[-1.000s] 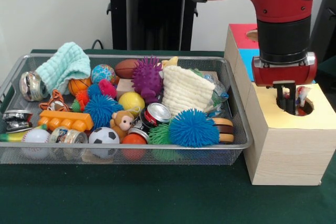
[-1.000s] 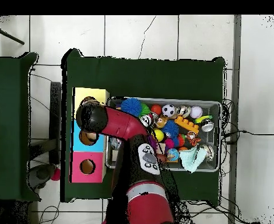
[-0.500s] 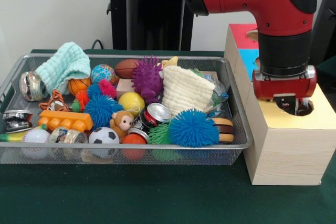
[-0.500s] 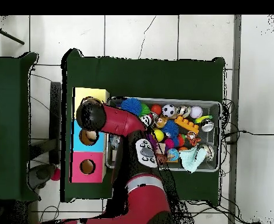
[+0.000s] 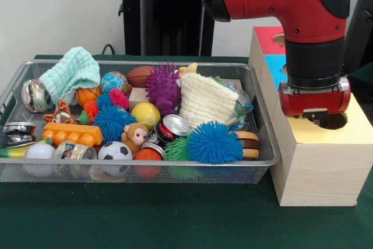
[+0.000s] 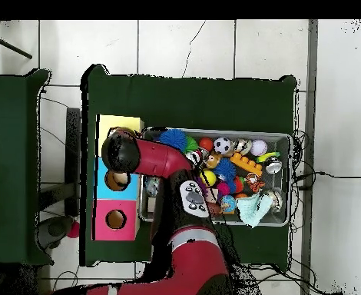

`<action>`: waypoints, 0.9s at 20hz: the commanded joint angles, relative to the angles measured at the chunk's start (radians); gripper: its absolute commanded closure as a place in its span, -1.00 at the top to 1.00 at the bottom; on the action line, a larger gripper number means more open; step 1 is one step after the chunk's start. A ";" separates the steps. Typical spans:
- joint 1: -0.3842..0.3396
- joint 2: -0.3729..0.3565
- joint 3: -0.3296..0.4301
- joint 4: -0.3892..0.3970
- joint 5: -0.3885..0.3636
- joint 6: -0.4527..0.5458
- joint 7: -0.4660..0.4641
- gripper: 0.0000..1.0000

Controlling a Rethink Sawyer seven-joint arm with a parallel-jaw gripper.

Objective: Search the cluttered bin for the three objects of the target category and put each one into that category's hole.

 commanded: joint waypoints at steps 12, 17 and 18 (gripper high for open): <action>-0.005 0.101 -0.107 0.010 -0.142 0.204 0.065 -1.00; 0.067 0.016 -0.164 -0.046 -0.176 0.332 0.056 -1.00; 0.067 0.011 -0.165 -0.043 -0.172 0.322 0.067 -1.00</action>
